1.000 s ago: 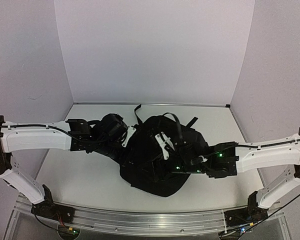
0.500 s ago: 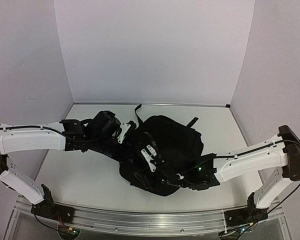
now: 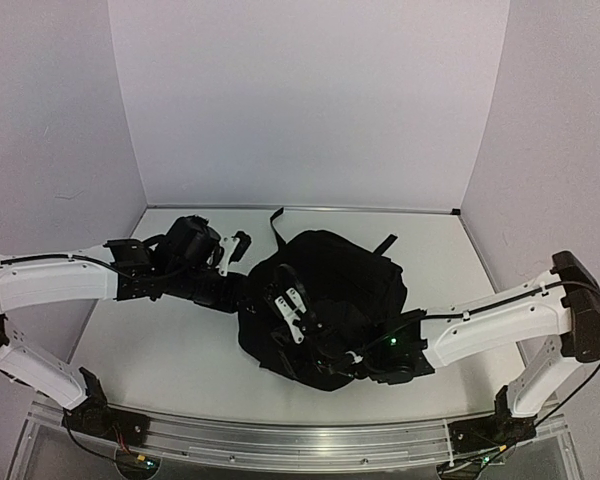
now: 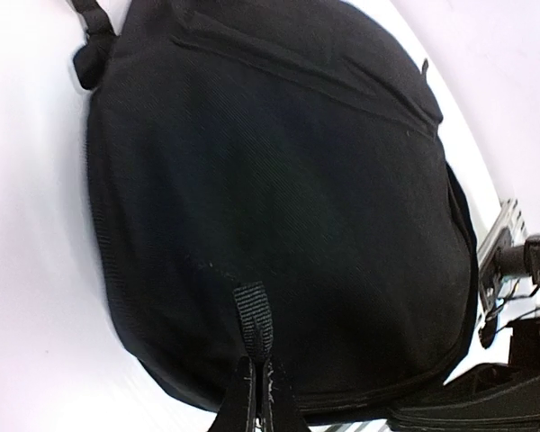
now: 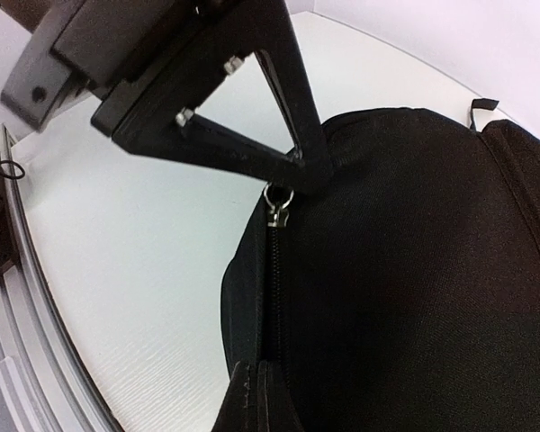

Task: Pack the student bag
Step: Zip the student bag at the center of the board.

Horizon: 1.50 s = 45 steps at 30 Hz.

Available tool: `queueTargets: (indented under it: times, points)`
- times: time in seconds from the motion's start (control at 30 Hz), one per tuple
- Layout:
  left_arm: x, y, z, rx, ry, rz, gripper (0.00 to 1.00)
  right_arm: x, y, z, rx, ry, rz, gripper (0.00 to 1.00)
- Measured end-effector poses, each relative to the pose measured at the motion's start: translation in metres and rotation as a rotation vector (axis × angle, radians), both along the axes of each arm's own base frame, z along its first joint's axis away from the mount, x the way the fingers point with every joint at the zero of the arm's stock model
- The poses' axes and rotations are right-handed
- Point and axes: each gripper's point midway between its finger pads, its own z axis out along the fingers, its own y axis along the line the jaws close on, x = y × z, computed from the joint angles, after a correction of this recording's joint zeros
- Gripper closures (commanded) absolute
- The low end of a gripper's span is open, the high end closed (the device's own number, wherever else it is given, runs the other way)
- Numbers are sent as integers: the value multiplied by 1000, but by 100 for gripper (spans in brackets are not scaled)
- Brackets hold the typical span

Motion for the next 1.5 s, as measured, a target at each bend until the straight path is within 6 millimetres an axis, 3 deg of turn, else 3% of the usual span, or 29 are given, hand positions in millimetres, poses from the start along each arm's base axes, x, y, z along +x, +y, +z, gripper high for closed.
queueTargets:
  times: [0.3,0.73,0.77,0.87,1.03,1.13,1.23,1.33,1.5]
  points:
    - [26,5,18,-88,-37,49,100,-12,-9,11,14,29,-10,100]
    - [48,-5,19,-240,17,-42,100,-21,-26,24,47,86,-60,99]
    - [49,-7,18,-250,24,-52,100,-22,-27,25,47,91,-63,95]
    - [50,-12,16,-275,35,-79,100,-25,-31,23,42,103,-73,63]
    - [59,-11,25,-332,28,-89,100,-38,-26,34,57,95,-71,32]
    - [59,-11,25,-354,32,-94,100,-28,-11,53,91,61,-120,25]
    - [55,-10,18,-357,44,-100,100,-13,10,63,112,32,-181,24]
    - [53,-9,16,-363,48,-103,100,5,29,56,94,11,-237,27]
    - [51,-9,18,-373,52,-106,100,42,43,26,19,-8,-316,36]
